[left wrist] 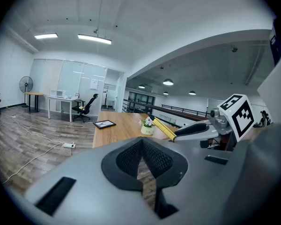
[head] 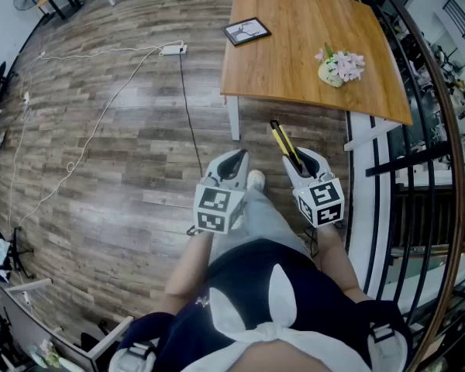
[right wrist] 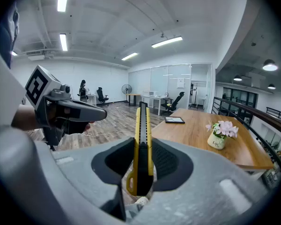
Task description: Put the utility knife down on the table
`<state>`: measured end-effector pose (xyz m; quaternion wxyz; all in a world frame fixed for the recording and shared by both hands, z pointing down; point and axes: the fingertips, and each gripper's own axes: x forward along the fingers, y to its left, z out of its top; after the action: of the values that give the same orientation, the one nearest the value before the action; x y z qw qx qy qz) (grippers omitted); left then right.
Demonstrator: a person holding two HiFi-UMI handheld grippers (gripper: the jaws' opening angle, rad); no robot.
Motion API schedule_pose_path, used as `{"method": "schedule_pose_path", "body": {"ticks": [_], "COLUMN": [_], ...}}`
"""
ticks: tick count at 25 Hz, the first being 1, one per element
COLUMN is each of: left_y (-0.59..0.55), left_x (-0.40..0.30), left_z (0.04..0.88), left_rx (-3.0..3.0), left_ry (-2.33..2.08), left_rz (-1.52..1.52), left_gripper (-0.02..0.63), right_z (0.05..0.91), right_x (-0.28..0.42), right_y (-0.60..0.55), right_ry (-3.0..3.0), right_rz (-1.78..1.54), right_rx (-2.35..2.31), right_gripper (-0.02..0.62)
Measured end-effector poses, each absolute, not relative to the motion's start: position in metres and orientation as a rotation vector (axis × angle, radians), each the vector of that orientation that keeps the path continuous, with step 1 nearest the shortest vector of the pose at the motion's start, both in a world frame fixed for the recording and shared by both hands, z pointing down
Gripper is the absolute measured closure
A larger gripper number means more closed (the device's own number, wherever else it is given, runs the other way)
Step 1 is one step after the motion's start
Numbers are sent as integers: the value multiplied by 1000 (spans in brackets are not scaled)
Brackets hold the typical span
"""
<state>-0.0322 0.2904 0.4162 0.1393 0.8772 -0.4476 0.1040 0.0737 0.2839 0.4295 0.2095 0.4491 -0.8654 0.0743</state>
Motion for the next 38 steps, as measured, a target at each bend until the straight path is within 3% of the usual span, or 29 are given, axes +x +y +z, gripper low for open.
{"method": "schedule_pose_path", "body": {"ticks": [14, 38], "left_y": [262, 87], "left_x": [-15, -6], "left_z": [422, 432], "left_rx": [2555, 2524], "left_ry": [-1270, -1306], "left_rz": [346, 392], "left_gripper": [589, 589], "right_z": [425, 427], "right_x": [82, 91], "right_y": [250, 62], "right_ry": [-2446, -2476], "right_rz": [213, 206], "right_rx": [1251, 1202], "right_gripper": [482, 482]}}
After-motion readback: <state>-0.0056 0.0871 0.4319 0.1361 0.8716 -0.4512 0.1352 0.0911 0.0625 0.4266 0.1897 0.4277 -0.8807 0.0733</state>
